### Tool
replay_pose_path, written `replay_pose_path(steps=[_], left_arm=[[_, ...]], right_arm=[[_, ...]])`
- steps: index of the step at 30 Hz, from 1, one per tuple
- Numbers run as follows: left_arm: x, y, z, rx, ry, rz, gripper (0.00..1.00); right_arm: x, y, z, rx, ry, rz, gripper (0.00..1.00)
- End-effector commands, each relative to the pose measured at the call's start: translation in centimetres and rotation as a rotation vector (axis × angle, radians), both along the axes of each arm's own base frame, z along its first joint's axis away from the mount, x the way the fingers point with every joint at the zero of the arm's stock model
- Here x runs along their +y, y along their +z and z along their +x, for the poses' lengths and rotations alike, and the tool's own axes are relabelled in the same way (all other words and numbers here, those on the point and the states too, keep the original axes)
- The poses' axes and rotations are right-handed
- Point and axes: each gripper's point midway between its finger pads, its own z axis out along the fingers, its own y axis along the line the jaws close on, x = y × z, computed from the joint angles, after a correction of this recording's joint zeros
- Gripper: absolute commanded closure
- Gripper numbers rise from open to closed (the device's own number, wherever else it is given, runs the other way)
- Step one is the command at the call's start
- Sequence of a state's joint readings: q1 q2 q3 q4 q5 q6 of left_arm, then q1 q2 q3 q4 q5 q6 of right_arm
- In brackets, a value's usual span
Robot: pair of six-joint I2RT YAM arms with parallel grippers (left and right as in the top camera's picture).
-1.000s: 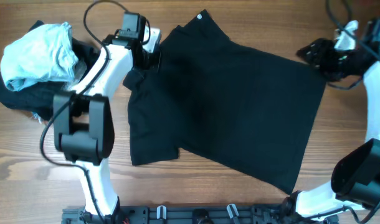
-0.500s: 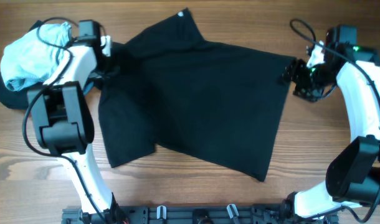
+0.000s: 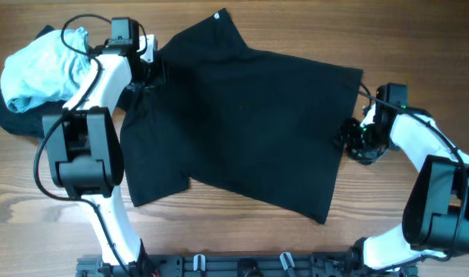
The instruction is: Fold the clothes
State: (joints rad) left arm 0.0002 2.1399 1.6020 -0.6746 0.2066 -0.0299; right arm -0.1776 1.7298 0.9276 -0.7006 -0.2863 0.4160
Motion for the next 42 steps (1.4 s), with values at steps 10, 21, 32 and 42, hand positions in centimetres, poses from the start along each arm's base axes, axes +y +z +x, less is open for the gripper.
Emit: replay_pose_path(steps=[10, 21, 32, 42], left_arm=[[-0.4, 2.1, 0.6, -0.051, -0.007, -0.013, 0.37], [-1.1, 1.6, -0.6, 0.0, -0.022, -0.014, 0.3], [-5.9, 7.0, -7.9, 0.122, -0.275, -0.22, 0.5], [-3.5, 7.9, -12.1, 0.233, -0.129, -0.103, 0.53]], right_arm=[[-9.8, 0.2, 2.6, -0.086, -0.201, -0.298, 0.96], [-17.6, 8.4, 4.6, -0.281, -0.278, -0.164, 0.05], [-12.0, 8.8, -1.3, -0.075, -0.248, 0.012, 0.05], [-16.1, 4.9, -9.8, 0.293, -0.468, -0.301, 0.01]])
